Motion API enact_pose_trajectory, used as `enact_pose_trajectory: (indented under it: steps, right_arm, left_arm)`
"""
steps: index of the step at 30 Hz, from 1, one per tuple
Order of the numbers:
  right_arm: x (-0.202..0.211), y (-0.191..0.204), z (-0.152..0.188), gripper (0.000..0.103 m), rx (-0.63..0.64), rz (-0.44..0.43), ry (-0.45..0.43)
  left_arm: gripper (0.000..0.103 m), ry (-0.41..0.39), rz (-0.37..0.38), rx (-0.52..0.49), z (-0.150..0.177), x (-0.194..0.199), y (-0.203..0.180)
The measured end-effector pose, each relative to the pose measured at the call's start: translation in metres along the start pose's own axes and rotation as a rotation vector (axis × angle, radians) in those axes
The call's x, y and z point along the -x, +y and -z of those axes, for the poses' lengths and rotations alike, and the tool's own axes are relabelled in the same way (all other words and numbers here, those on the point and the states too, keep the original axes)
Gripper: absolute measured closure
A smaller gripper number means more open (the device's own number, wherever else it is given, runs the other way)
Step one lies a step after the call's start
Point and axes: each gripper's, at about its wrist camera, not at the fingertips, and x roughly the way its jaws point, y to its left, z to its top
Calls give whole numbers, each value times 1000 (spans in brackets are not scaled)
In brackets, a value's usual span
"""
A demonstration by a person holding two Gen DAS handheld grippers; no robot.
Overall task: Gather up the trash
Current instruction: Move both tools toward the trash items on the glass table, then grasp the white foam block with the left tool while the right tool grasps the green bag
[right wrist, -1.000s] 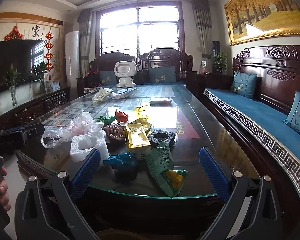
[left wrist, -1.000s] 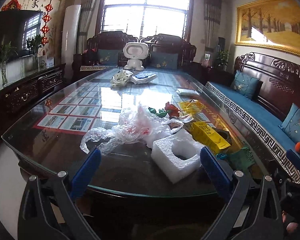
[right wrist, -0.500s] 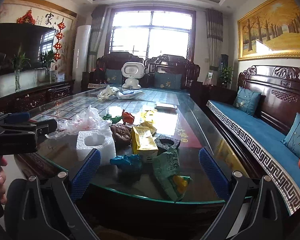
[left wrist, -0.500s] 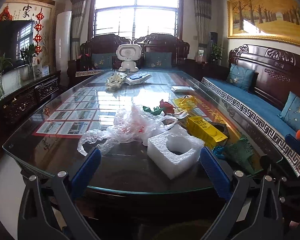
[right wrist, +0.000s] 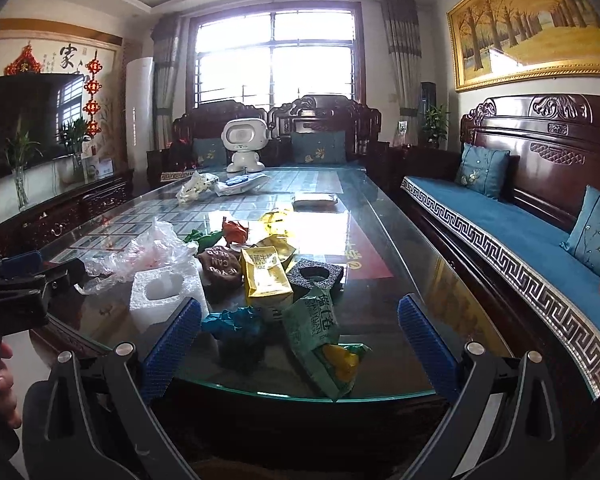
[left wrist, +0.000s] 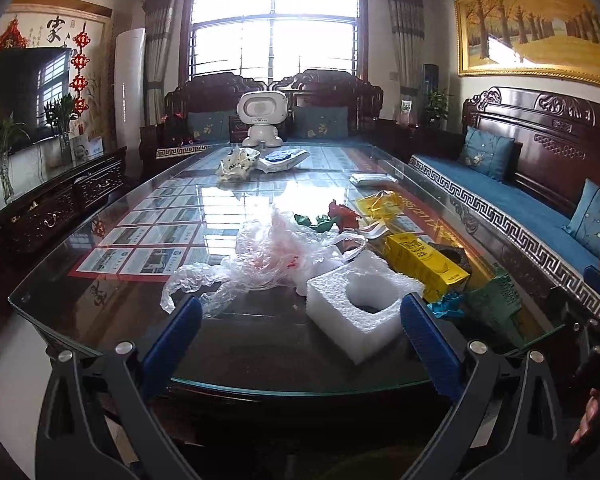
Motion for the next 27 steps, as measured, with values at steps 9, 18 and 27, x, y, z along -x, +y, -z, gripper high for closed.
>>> enact_pose_trajectory:
  steps: [9,18,27]
  right_arm:
    - [-6,0,1,8,-7,-17,10]
    - [-16,-4,2,8,-22,-24,27]
    - [-26,-3,1,8,-19,-43,36]
  left_arm:
    - [4,54,28,-3,-8,-44,-6]
    - [4,141,-7,25,-4,-89,-6]
    - [4,271,-7,58,-4,-130,-1]
